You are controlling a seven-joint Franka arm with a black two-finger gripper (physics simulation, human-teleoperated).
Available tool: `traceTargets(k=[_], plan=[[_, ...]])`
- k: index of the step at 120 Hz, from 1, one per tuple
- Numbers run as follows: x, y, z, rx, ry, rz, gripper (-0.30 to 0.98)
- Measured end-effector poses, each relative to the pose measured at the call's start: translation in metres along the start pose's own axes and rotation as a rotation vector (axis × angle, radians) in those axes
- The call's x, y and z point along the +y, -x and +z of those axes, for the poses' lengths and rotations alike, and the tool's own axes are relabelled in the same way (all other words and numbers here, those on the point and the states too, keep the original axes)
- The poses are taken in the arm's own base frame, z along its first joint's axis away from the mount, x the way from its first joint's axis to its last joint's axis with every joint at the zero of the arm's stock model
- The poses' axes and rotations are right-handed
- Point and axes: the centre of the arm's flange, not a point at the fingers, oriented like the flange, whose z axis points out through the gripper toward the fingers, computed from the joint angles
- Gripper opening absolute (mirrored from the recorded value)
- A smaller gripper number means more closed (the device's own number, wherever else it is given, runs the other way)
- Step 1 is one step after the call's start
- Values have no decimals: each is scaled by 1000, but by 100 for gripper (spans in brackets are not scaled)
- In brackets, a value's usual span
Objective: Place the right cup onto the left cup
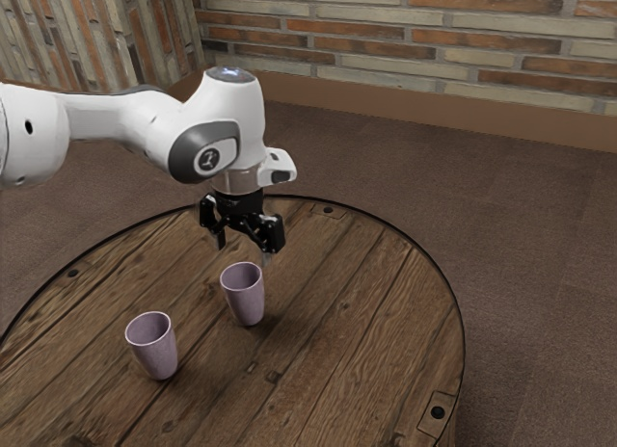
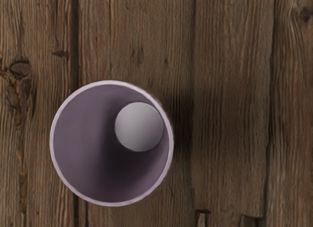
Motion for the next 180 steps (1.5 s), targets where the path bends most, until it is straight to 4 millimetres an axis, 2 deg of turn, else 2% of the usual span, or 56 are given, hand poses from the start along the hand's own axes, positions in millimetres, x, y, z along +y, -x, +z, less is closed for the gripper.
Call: traceTargets(k=[20, 29, 45, 72, 99, 112, 145, 160, 180], plan=[[11, -1, 43, -8, 13, -3, 69], [14, -3, 56, -3, 21, -8, 69], [19, -8, 70, 9, 32, -16, 69], [21, -19, 82, 34, 39, -26, 69], [14, -26, 107, 21, 41, -47, 68], [9, -28, 113, 22, 42, -58, 53], [6, -30, 113, 32, 44, -70, 9], [5, -30, 113, 33, 44, -73, -1], [4, -30, 113, 38, 34, -68, -6]])
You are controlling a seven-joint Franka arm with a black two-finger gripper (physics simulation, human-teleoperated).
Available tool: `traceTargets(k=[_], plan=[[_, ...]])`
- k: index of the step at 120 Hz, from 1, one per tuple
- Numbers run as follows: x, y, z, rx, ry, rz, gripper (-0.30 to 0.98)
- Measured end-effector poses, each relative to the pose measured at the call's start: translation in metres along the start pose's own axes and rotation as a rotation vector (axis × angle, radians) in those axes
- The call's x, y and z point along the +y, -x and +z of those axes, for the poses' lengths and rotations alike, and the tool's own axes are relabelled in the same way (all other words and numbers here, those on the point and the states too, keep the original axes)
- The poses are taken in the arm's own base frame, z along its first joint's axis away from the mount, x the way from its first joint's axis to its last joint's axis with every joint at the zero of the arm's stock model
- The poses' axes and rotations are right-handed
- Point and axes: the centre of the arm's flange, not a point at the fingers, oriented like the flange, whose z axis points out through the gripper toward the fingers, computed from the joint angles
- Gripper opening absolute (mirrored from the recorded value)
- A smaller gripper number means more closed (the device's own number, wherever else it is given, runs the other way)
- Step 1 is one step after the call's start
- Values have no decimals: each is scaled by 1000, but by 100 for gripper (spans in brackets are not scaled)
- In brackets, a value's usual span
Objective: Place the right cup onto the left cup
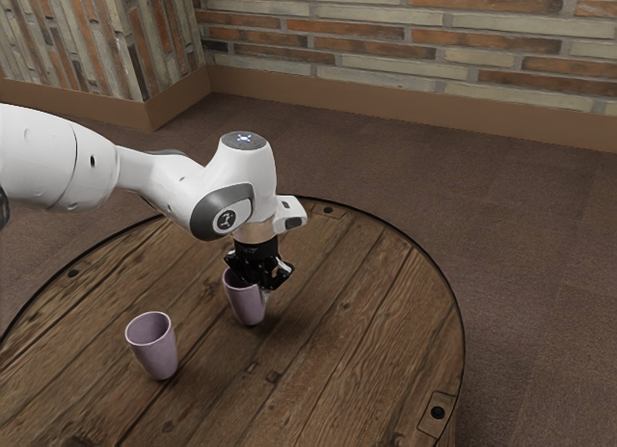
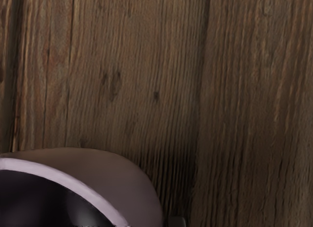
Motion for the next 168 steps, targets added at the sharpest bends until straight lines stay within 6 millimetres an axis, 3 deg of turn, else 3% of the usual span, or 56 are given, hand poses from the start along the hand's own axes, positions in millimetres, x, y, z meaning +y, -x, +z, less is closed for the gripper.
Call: traceTargets(k=[18, 44, 66, 78, 96, 112, 140, 168], plan=[[-2, 0, -14, 20, -7, -1, -8], [-12, 10, -92, 101, -26, -13, -9], [-29, 47, -172, 145, -61, -41, -9], [-37, 74, -196, 126, -86, -57, -9], [-69, 110, -186, 39, -122, -112, -9], [-81, 129, -174, -20, -135, -136, -9], [-92, 148, -157, -71, -136, -170, -10], [-87, 153, -137, -82, -129, -182, -10]])
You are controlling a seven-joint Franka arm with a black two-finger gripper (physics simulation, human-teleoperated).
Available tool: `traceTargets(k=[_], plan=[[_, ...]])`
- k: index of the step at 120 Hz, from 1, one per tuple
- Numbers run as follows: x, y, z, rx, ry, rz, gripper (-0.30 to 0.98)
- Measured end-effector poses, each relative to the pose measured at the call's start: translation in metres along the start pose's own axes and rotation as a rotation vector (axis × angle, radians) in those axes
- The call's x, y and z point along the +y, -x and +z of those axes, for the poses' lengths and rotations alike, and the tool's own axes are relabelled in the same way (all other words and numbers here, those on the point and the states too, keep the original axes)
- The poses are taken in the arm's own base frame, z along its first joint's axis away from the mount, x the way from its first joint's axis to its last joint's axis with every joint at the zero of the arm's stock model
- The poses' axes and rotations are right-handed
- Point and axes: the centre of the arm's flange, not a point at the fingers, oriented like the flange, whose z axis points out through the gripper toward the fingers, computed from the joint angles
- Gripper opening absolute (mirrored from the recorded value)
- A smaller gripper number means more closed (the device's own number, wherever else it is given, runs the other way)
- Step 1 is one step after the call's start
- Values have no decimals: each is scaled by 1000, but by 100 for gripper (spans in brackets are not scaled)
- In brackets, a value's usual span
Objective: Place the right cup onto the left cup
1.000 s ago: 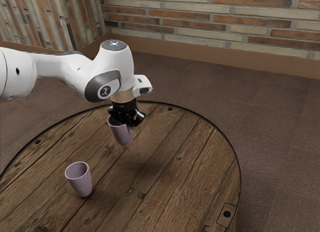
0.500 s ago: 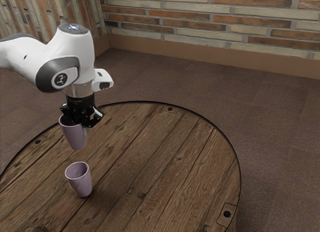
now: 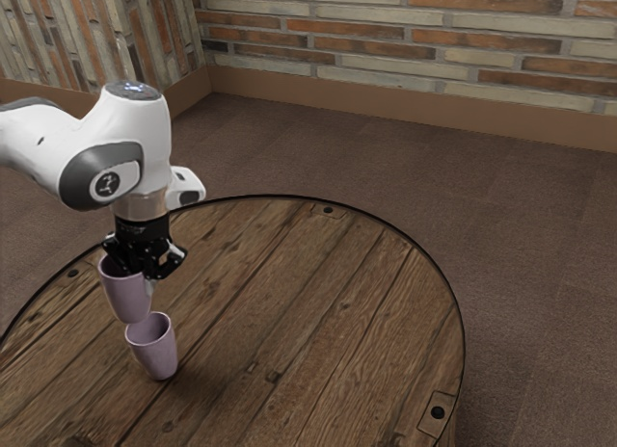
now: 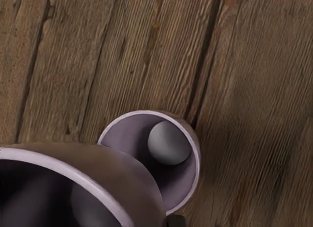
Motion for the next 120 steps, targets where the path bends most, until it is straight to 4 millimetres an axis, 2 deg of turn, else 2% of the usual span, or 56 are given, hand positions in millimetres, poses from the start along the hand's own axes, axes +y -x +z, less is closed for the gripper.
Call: traceTargets(k=[19, 48, 59, 93, 120], plan=[[5, 1, 13, 1, 11, -10, -10], [11, -2, 19, 16, 27, -26, -10], [12, 0, 26, 10, 26, -31, -10], [12, 1, 27, 20, 31, -49, -10], [15, -1, 38, 6, 30, -53, -10]])
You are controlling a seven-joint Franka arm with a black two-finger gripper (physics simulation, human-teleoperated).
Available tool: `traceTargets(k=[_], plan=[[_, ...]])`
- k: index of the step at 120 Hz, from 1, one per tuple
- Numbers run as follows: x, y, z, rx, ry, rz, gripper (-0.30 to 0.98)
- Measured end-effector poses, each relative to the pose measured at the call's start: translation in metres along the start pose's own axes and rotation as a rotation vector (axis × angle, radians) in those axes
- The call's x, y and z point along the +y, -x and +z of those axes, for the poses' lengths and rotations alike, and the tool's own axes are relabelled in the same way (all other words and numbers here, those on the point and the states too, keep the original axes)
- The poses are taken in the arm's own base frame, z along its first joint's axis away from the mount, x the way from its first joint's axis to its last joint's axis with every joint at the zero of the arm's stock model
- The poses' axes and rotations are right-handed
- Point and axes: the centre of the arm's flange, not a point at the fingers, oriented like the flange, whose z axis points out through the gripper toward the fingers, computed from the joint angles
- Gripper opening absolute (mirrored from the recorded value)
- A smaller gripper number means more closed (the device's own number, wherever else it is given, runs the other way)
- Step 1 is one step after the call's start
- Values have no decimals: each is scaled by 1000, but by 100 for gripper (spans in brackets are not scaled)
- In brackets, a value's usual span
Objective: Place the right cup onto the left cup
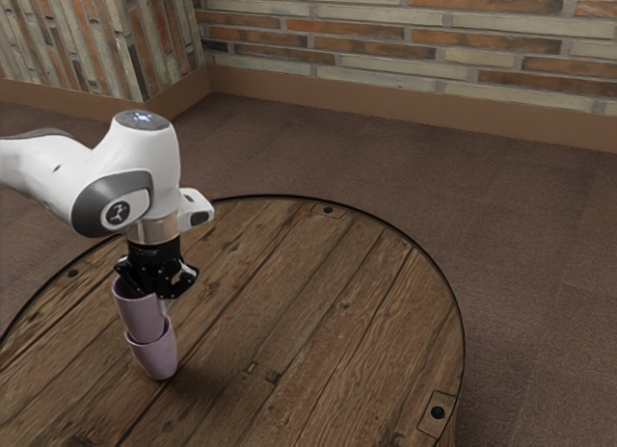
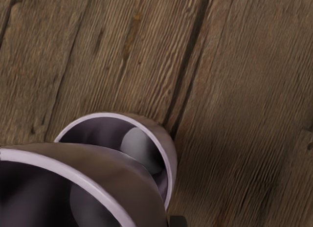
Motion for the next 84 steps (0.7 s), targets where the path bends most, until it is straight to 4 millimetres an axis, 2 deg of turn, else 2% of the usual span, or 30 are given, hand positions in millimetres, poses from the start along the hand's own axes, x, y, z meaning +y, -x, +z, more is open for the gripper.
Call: traceTargets(k=[58, 84], plan=[[4, -4, 12, -11, 1, -7, -9], [6, -5, 16, -18, 7, -4, 21]])
